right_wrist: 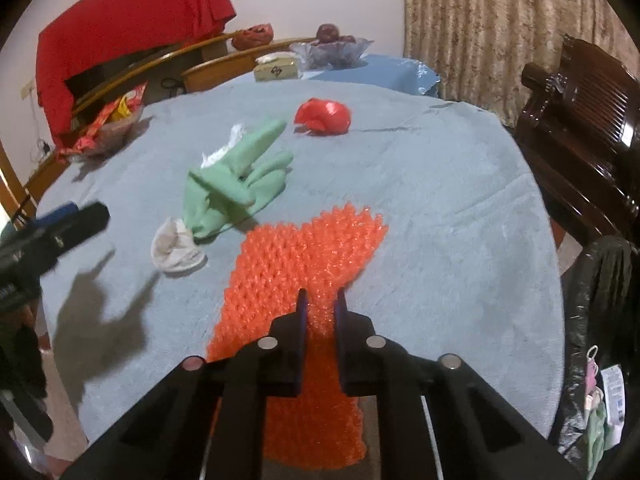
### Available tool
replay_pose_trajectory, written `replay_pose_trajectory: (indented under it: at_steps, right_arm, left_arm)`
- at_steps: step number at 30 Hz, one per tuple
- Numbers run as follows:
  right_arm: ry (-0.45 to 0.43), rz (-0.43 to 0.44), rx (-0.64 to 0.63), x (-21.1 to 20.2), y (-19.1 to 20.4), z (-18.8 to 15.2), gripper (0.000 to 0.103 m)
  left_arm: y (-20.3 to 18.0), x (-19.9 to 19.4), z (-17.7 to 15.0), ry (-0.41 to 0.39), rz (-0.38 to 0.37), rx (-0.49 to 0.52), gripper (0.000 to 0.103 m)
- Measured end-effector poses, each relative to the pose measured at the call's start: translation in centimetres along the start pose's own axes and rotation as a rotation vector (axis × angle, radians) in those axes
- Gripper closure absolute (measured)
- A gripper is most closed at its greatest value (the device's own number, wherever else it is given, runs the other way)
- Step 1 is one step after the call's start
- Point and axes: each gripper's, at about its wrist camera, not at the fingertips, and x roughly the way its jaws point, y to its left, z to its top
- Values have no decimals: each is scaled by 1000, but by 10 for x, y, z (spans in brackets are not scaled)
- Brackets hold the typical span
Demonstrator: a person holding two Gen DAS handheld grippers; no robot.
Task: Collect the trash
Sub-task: 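Grasp the white glove-like item with the left tool while the right tool grasps the orange mesh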
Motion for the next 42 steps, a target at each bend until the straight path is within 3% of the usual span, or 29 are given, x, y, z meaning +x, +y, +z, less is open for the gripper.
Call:
replay_pose_trajectory:
  at_steps: [3,6,11,16,23,27,33,42]
  right_arm:
    - [-24,-13,23,-8,-10,8,91]
    - [-47,-32,32,-12,-20,18,91]
    - [-69,-63,24,-13,-31,28,91]
    - [-61,-55,45,-5,-40,33,91]
    - [-57,-36,49,-1,-43,35,91]
    - [-55,-32,46,-1,-43,35,91]
    - [-64,-28,42,-6,-43,35,91]
    - [-103,-19,32,-32,-44,42,91]
  left_arm:
    - [-7,5,3,1,-11,5,11]
    - [-16,15,7,13,-20,22,22]
    - [-25,39,10,45,-21,33,24]
    - [-29,63,10,85,-11,38,33]
    - [-31,93,6,162,-16,21,39]
    - [-35,100,6,195,-43,18,62]
    - [-39,89,8,185,-61,6,73]
    - [-62,42,28,82,-61,29,74]
